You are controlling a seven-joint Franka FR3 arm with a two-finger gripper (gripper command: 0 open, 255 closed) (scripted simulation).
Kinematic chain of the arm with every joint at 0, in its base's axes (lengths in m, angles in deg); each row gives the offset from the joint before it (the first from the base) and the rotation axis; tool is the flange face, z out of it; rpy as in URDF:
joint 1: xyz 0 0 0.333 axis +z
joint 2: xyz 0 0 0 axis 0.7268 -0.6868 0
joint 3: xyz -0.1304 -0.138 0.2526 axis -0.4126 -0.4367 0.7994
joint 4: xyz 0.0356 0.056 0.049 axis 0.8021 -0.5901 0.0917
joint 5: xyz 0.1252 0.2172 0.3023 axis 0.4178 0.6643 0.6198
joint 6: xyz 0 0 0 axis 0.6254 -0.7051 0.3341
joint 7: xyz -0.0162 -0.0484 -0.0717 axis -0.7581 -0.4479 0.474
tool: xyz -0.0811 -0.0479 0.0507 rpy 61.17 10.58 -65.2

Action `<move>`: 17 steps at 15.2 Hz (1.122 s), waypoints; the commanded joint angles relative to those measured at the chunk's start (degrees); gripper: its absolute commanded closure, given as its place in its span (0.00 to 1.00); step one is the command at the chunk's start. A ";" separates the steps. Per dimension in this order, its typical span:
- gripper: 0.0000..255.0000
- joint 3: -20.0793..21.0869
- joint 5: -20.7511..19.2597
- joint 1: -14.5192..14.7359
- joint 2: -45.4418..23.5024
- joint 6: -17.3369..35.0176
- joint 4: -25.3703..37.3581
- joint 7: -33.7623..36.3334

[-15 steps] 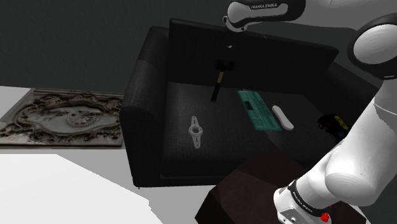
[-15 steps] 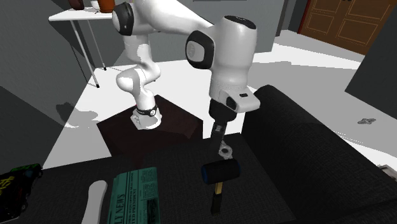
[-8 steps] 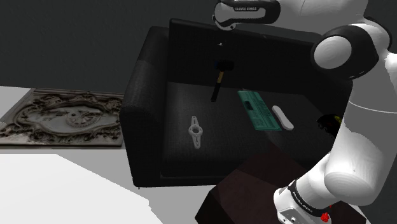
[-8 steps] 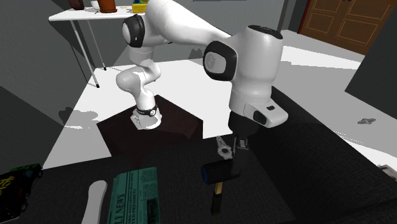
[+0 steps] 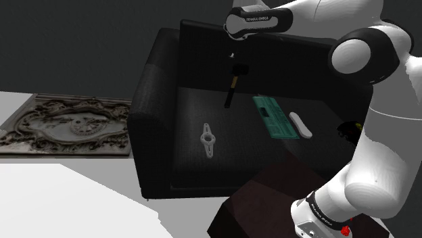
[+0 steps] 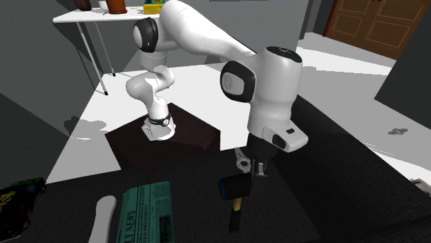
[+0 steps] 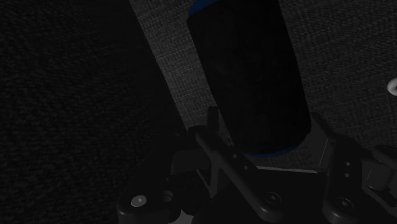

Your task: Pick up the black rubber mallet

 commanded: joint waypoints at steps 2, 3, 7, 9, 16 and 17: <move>1.00 0.00 0.00 0.00 0.01 0.15 -0.14 0.01; 1.00 0.00 0.00 0.00 -0.02 0.12 -0.08 0.01; 1.00 0.00 0.01 -0.02 -0.02 0.10 -0.06 -0.01; 1.00 0.01 -0.01 0.02 0.03 0.13 -0.14 0.04; 1.00 -0.04 0.14 -0.06 0.37 -5.02 4.72 -0.66; 1.00 -0.04 0.17 -0.08 0.36 -5.79 5.51 -0.77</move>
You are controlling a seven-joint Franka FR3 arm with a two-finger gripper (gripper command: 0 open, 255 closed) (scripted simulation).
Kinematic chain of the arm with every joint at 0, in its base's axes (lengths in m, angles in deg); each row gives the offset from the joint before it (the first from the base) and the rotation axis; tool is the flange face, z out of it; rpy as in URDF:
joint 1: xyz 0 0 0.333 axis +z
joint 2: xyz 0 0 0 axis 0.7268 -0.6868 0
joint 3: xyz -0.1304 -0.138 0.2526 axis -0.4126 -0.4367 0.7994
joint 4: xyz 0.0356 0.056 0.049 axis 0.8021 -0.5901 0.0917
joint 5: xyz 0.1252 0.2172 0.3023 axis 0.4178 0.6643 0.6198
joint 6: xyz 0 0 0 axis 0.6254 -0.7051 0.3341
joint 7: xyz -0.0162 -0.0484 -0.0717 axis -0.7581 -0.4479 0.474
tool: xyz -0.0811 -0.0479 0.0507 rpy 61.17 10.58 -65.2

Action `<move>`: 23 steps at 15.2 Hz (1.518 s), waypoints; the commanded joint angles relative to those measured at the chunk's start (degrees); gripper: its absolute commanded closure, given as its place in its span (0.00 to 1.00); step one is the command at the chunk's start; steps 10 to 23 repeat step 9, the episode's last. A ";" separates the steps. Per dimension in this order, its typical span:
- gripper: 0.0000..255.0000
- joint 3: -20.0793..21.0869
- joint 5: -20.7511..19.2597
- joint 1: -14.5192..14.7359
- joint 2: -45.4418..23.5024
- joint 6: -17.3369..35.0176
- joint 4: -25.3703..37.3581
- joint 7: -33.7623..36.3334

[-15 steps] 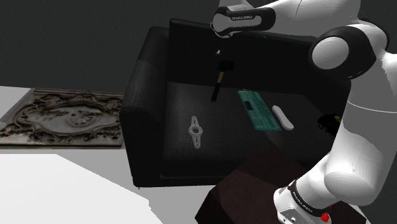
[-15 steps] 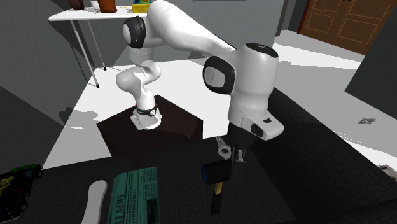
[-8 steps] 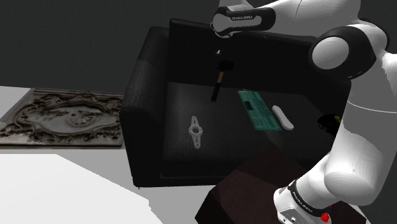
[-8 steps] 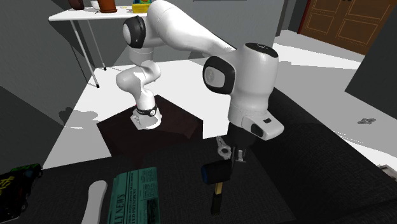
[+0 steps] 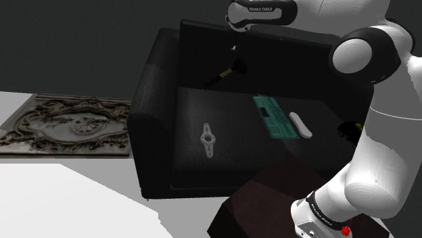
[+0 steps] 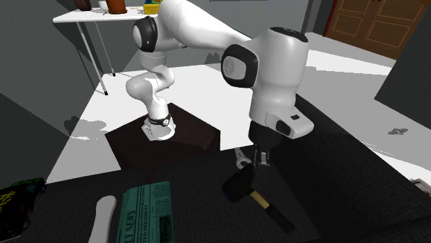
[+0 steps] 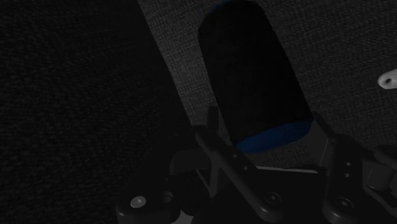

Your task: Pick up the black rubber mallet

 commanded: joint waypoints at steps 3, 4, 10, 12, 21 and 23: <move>1.00 -0.04 0.13 -0.13 -0.08 -3.23 3.37 -0.51; 1.00 -0.04 0.17 -0.16 -0.16 -4.03 4.26 -0.62; 1.00 -0.06 0.30 -0.28 -0.54 -6.63 7.27 -1.00; 1.00 -0.06 0.30 -0.28 -0.54 -6.63 7.27 -1.00; 1.00 -0.06 0.30 -0.28 -0.54 -6.63 7.27 -1.00; 1.00 -0.06 0.30 -0.28 -0.54 -6.63 7.27 -1.00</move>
